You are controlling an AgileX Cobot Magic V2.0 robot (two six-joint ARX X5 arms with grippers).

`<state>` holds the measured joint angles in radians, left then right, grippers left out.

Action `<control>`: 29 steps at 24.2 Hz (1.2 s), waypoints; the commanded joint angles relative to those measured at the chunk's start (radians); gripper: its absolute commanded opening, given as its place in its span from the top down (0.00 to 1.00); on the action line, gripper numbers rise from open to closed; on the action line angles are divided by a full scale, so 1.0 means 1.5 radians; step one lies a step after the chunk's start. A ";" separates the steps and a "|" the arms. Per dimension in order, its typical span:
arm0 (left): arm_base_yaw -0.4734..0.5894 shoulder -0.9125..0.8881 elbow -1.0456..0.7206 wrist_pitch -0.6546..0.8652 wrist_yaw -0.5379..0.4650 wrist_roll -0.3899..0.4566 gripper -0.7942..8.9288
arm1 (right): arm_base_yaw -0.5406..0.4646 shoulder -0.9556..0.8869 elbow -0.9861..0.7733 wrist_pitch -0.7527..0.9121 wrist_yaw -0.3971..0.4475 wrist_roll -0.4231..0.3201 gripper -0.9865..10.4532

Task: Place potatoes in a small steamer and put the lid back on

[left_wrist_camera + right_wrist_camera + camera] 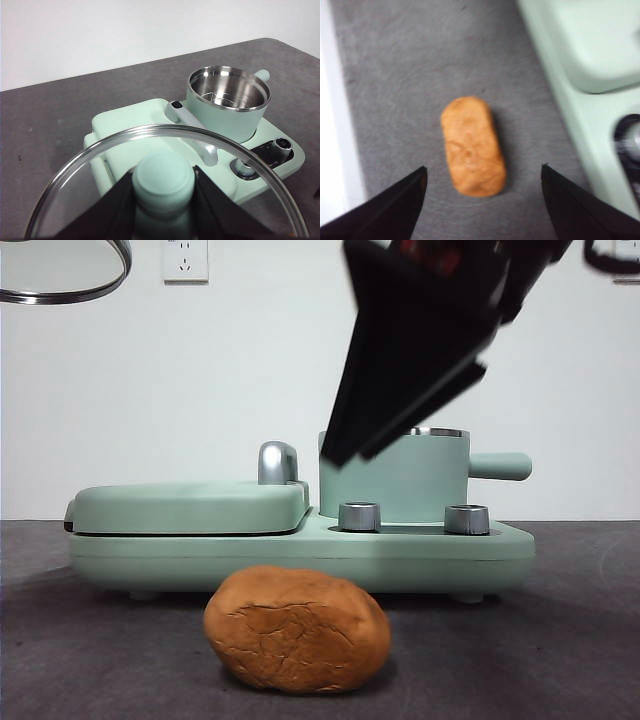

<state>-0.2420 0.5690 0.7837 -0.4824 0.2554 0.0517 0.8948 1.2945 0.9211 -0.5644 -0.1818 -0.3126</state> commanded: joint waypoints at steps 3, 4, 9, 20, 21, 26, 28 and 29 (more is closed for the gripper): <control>0.000 -0.001 0.007 0.022 -0.001 0.000 0.90 | 0.032 0.057 0.007 0.018 0.002 -0.027 0.60; 0.000 -0.001 0.007 0.022 -0.001 0.000 0.90 | 0.037 0.068 0.007 0.025 0.002 -0.029 0.60; 0.000 -0.001 0.007 0.022 -0.001 0.000 0.90 | 0.049 0.115 0.007 0.063 0.002 -0.031 0.60; 0.000 -0.001 0.007 0.022 -0.001 0.005 0.90 | 0.048 0.193 0.007 0.089 0.020 -0.019 0.68; 0.000 -0.001 0.007 0.022 -0.001 0.005 0.90 | 0.048 0.193 0.007 0.088 0.027 -0.013 0.74; 0.000 -0.001 0.007 0.022 -0.001 0.005 0.90 | 0.039 0.176 0.007 0.058 0.075 0.012 0.76; 0.000 -0.001 0.007 0.022 -0.001 0.005 0.90 | 0.039 0.132 0.007 0.048 0.074 0.037 0.76; 0.000 -0.001 0.007 0.022 -0.001 0.005 0.90 | 0.039 0.100 0.010 0.038 0.075 0.062 0.76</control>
<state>-0.2420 0.5686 0.7837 -0.4824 0.2554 0.0525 0.9409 1.4494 0.9211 -0.5140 -0.0692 -0.2638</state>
